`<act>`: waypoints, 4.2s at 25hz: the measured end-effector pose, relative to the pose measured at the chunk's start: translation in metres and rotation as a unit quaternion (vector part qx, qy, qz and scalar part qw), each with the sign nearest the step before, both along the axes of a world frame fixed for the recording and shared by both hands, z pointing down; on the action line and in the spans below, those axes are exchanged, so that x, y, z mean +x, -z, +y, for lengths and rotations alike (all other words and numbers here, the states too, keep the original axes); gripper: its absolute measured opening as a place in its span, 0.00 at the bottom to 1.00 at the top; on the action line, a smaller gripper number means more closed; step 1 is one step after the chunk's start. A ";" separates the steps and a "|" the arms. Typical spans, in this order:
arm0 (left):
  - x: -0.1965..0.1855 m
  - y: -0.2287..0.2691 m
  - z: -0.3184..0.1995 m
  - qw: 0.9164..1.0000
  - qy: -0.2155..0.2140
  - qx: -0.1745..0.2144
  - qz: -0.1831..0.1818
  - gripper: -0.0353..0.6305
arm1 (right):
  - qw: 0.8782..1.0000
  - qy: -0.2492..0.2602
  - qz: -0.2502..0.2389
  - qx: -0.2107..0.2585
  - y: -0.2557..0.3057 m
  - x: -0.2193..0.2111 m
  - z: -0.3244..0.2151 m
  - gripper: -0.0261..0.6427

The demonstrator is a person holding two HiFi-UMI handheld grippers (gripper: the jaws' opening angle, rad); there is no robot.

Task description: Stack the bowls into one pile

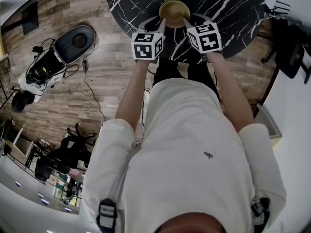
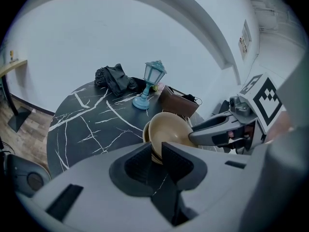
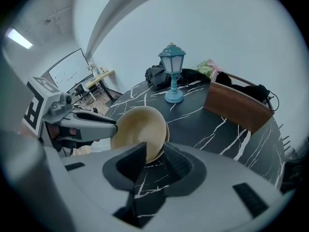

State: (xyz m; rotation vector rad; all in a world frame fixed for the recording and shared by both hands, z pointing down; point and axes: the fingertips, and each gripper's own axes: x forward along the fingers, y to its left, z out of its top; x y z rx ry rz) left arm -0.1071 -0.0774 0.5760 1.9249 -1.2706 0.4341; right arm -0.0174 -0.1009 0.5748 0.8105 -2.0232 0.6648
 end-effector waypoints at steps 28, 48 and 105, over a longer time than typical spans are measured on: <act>0.007 0.035 0.019 1.000 -0.006 0.028 -0.006 0.20 | 0.999 0.016 -0.024 0.023 0.024 0.008 0.020 0.23; 0.052 0.095 0.061 0.993 0.097 0.055 -0.036 0.20 | 0.983 0.119 -0.123 0.070 0.107 0.035 0.056 0.12; 0.115 0.277 0.110 0.953 0.171 0.235 -0.085 0.06 | 0.921 0.221 -0.266 0.178 0.282 0.080 0.090 0.04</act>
